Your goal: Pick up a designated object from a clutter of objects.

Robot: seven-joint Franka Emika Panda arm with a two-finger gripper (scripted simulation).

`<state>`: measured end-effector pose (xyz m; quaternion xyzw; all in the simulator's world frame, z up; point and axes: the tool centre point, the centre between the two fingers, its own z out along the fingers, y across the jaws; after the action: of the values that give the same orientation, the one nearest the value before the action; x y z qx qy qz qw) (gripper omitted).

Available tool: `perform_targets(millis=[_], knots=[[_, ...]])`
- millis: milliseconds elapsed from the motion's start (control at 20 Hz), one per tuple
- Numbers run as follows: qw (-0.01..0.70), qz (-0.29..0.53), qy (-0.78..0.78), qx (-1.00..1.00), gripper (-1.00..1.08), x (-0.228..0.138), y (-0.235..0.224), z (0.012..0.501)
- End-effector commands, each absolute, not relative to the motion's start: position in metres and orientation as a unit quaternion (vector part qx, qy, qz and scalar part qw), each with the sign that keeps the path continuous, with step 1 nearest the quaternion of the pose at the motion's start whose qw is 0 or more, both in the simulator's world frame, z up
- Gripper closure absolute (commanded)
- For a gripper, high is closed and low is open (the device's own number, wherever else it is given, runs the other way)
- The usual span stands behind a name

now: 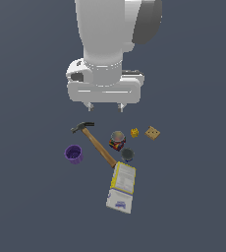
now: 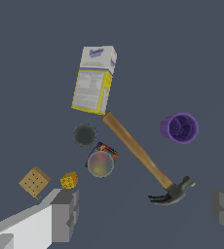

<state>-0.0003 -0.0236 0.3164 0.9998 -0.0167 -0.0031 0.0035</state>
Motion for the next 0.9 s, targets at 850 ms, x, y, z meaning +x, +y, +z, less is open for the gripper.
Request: perform_targets(millis=[850], knots=[[0.0, -0.012, -0.014, 1.0, -0.92, -0.007, -0.039, 0.314]])
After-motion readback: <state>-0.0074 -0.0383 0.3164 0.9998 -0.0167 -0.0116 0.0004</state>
